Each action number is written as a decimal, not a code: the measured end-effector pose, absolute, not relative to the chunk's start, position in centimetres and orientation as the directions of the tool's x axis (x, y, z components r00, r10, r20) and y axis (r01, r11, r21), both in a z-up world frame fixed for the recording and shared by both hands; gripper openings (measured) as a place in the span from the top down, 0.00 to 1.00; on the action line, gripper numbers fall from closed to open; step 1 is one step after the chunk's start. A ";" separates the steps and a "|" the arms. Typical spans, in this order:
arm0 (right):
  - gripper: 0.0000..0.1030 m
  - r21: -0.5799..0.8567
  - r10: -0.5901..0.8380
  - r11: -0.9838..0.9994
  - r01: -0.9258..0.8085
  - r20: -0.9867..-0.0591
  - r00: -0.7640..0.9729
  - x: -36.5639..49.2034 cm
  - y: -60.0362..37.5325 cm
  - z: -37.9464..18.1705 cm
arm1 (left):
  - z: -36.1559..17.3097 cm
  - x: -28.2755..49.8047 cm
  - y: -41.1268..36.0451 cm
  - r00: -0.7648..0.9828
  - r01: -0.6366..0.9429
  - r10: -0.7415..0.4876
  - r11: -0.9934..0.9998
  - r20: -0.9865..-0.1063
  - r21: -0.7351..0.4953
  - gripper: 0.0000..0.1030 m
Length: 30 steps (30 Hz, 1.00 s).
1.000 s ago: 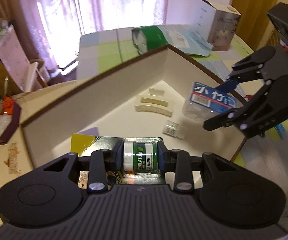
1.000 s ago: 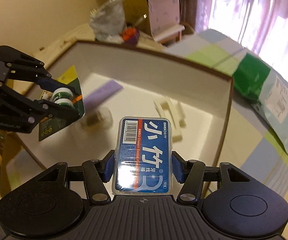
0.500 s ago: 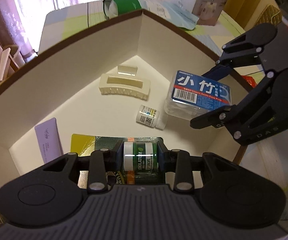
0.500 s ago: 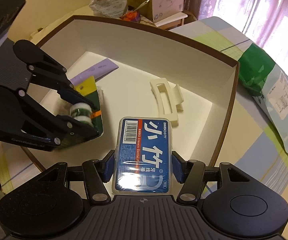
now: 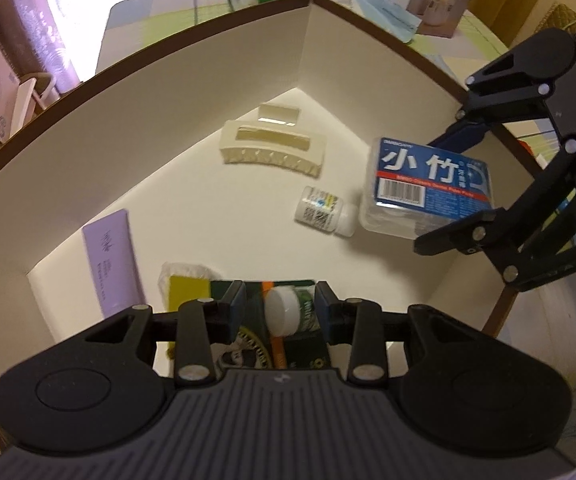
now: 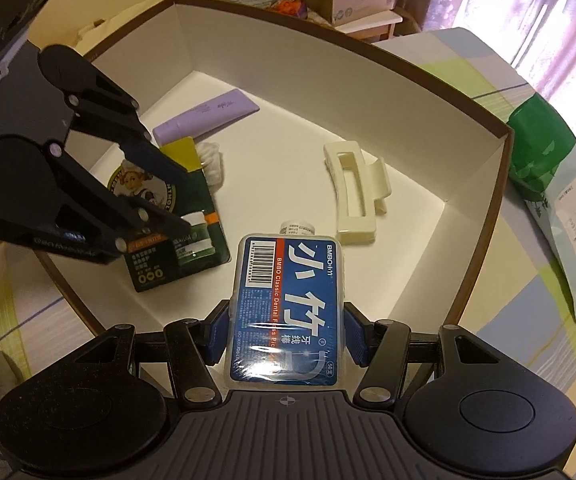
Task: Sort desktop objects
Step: 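Lower both items into the box and open both tools to release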
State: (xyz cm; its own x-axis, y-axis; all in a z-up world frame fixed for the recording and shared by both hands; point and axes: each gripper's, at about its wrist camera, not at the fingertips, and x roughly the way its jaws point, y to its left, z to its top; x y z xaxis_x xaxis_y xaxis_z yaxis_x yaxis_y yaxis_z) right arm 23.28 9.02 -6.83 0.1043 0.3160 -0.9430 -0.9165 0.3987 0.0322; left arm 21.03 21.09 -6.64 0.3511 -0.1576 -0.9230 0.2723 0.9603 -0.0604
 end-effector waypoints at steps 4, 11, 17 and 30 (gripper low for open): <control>0.42 0.016 0.282 0.389 -0.921 -0.954 0.103 23.3 9.6 -7.0 | -6.5 20.7 21.8 0.353 0.248 -0.134 0.968 -0.926 -0.045 0.69; 0.36 -0.023 0.174 0.347 -0.938 -0.981 0.088 23.5 10.9 -7.5 | -6.1 20.0 23.0 0.359 0.210 -0.098 0.977 -0.928 -0.022 0.64; 0.13 -0.026 0.180 0.341 -0.940 -0.979 0.092 24.0 11.2 -7.2 | -5.8 19.3 23.9 0.364 0.169 -0.054 0.986 -0.930 0.008 0.53; 0.12 -0.037 0.179 0.358 -0.933 -0.978 0.107 23.2 9.9 -6.5 | -4.5 18.0 24.4 0.382 0.101 -0.003 0.994 -0.924 0.039 0.31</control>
